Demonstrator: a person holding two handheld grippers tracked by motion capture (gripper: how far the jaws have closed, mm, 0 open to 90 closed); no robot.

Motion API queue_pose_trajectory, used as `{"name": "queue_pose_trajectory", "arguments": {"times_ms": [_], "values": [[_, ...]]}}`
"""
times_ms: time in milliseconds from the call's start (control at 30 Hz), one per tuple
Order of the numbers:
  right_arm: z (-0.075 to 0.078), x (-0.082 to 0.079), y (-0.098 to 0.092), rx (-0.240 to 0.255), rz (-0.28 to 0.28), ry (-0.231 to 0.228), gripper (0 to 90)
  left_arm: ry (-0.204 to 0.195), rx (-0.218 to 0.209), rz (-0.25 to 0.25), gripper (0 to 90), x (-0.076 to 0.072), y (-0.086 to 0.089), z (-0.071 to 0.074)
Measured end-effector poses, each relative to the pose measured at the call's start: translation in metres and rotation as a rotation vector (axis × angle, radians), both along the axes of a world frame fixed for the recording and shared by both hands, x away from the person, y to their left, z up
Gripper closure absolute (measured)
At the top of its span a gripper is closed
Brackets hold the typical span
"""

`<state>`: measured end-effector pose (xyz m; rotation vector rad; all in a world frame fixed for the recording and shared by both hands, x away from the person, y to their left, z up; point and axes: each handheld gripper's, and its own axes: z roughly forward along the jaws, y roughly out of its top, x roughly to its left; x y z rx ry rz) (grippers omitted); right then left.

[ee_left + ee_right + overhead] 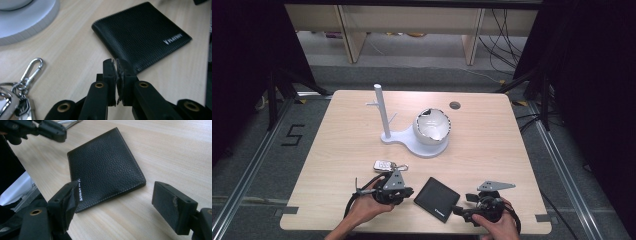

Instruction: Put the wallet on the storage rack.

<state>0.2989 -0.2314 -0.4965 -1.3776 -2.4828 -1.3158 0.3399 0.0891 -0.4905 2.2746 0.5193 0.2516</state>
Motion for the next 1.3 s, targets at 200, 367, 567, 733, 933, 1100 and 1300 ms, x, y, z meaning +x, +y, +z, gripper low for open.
{"name": "queue_pose_trajectory", "arguments": {"times_ms": [200,367,567,733,933,1100,1300], "values": [[0.000,-0.003,-0.001,-0.002,-0.014,0.005,23.5,0.013,0.048,-0.003,88.9,0.013,-0.015,-0.005],[-0.001,-0.007,0.000,0.001,-0.005,0.008,23.6,0.026,0.057,0.000,89.0,0.021,-0.021,-0.009],[-0.002,-0.007,0.002,0.002,0.003,0.018,23.4,0.051,0.057,-0.002,89.1,0.027,-0.028,-0.011],[-0.001,-0.008,0.001,0.000,-0.018,0.032,23.4,0.049,0.115,-0.044,89.2,0.026,-0.031,-0.010],[-0.004,-0.006,0.000,0.010,-0.015,0.038,23.7,0.069,0.111,-0.044,89.3,0.023,-0.030,-0.009],[-0.006,-0.004,-0.001,0.031,-0.033,0.062,24.2,0.108,0.094,-0.068,89.3,0.011,-0.033,-0.009],[-0.008,0.000,-0.003,0.062,-0.078,0.110,29.5,0.121,0.068,-0.088,89.3,0.000,-0.038,-0.010]]}}
